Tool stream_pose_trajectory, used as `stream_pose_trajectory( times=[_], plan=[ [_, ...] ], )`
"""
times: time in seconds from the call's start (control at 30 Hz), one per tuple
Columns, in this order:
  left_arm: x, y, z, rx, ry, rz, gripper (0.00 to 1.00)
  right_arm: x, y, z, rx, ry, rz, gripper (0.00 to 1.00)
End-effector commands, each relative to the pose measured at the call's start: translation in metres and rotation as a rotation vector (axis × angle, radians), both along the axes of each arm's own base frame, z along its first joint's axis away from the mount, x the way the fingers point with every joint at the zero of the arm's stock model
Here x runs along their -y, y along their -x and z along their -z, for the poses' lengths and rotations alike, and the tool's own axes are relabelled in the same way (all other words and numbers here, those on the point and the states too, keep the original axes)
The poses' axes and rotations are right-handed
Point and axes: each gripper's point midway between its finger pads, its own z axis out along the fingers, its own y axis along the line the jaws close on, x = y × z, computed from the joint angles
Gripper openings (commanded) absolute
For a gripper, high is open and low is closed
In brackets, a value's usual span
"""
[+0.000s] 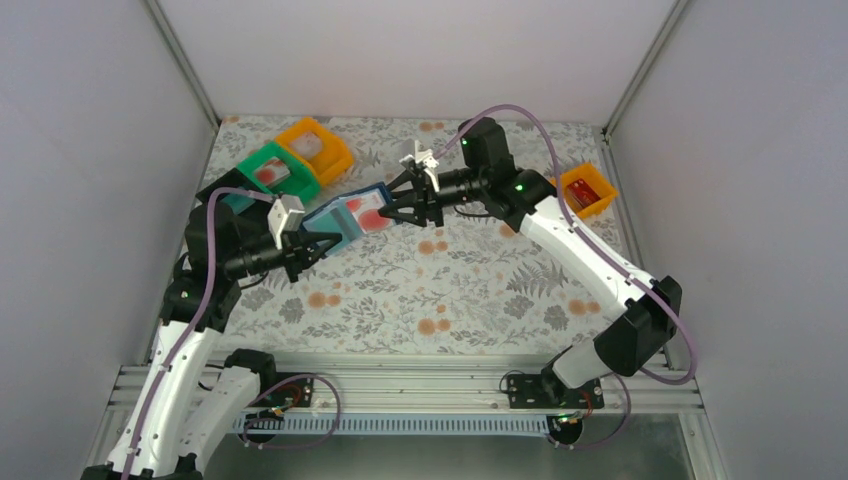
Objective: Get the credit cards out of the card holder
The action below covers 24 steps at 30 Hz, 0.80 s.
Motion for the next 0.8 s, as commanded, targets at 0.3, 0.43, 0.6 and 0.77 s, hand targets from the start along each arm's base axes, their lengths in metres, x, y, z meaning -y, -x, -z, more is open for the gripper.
stream_pose_trajectory(
  times=[0.3, 0.43, 0.6, 0.77],
  plan=[
    [-0.015, -0.019, 0.003, 0.001, -0.03, -0.156, 0.2, 0.006, 0.013, -0.006, -0.027, -0.018, -0.044, 0.04],
    [-0.049, -0.052, 0.011, -0.014, -0.086, -0.432, 0.62, 0.008, -0.011, -0.005, -0.094, -0.006, 0.083, 0.04],
    [-0.059, -0.056, 0.014, -0.007, -0.111, -0.49, 0.72, 0.018, -0.082, 0.023, -0.25, 0.106, 0.506, 0.04],
    [-0.051, -0.05, -0.004, 0.106, -0.139, -0.414, 0.73, 0.03, -0.12, 0.046, -0.29, 0.159, 0.82, 0.04]
  ],
)
